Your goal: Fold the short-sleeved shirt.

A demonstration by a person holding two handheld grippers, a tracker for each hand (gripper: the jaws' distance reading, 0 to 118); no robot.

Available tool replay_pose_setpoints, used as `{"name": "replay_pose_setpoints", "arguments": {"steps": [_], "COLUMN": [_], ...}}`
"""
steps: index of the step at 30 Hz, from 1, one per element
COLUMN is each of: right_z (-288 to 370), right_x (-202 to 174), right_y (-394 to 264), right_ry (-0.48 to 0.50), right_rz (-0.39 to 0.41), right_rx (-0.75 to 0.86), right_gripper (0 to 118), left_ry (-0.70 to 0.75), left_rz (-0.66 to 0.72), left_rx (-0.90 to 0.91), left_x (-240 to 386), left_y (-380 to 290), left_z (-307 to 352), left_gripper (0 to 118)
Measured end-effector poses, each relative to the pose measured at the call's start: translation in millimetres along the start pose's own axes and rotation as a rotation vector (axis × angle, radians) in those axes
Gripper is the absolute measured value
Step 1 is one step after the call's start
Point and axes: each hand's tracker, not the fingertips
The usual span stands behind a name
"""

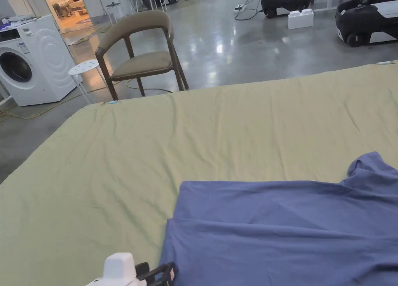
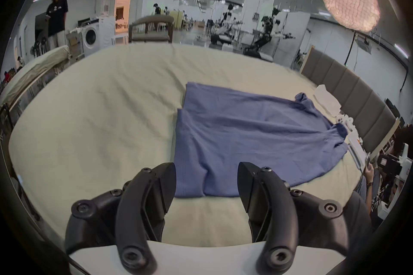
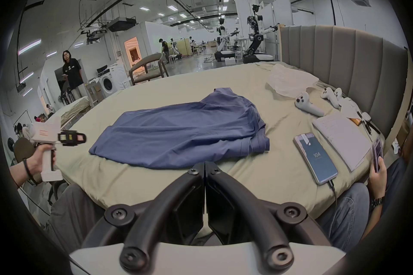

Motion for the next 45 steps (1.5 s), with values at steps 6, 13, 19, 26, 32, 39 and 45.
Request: {"name": "replay_pose_setpoints", "arguments": {"steps": [6,13,19,26,32,39,45], "right_z": [5,-9,-89,-188,-190,-141,-82], "right_x": [11,20,51,99,77,66,66], "right_y": [-8,-9,24,27,25,40,15], "right_ry": [-0.036,-0.041,-0.062,-0.19,-0.204,-0.205,-0.168], "right_rz": [-0.013,-0.079,-0.209,-0.316,-0.216,-0.182,-0.143], "right_rx": [-0.038,-0.084,-0.146,-0.234,-0.271,-0.208,-0.222], "right_gripper": [0,0,63,56,13,12,12], "left_ry": [0.035,0.042,0.09,0.076,0.086,0.031,0.041], "left_rz": [0.029,-0.016,-0.095,-0.065,-0.081,-0.052,-0.014], "left_rx": [-0.179,-0.198,-0.229,-0.252,-0.232,-0.067,-0.119], "left_x": [-13,-3,8,4,5,4,-2], "left_y": [-4,-1,-4,0,-4,6,-47], "left_z": [-71,-74,-82,-80,-78,-3,57], "left_gripper": [39,3,3,3,2,0,0]}}
